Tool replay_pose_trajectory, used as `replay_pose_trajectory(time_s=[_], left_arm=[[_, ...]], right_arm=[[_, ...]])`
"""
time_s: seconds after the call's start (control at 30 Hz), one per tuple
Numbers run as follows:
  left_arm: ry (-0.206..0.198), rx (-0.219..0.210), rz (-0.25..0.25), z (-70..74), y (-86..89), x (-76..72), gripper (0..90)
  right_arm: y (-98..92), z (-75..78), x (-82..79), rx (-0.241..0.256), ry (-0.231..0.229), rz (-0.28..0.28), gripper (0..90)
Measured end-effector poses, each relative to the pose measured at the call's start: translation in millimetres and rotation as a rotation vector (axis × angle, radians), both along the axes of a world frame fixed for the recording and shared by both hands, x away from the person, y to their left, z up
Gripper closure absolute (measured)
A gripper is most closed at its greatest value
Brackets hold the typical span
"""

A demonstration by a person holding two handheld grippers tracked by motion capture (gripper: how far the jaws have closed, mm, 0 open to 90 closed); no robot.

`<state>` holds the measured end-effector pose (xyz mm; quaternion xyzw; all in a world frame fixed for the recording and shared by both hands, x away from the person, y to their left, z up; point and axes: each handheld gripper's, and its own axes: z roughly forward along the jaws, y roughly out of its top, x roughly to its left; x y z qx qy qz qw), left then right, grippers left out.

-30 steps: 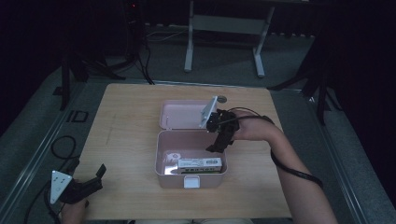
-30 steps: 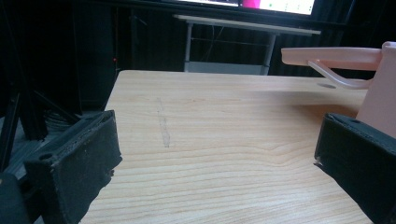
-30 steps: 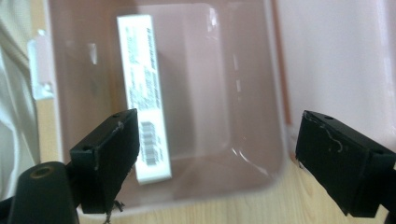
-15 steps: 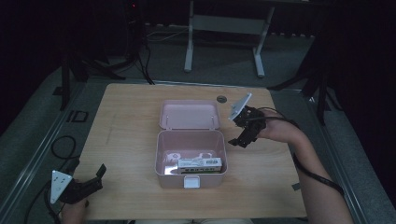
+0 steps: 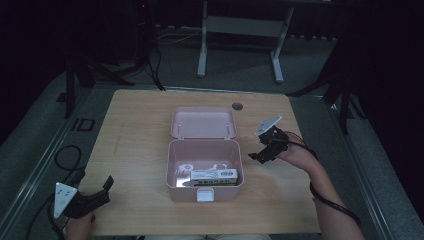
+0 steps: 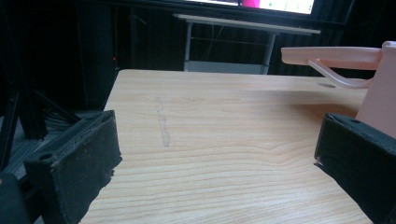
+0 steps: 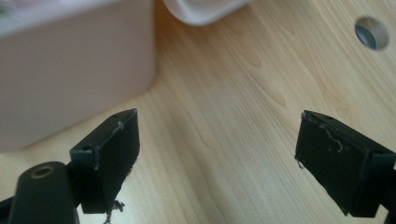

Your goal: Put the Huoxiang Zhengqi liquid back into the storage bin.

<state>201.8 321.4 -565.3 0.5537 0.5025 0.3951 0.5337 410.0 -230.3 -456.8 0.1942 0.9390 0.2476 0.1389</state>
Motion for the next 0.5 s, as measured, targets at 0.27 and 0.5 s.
replay_pose_trajectory(time_s=[0.27, 0.5], left_arm=[[0.001, 0.002, 0.0, 0.1, -0.1, 0.1, 0.2], [0.001, 0.003, -0.001, 0.0, -0.1, 0.1, 0.2]], right_arm=[[-15.5, -38.9, -0.2, 0.069, -0.028, -0.108, 13.3], [-30.2, -62.3, -5.0, 0.136, -0.051, -0.182, 13.1]])
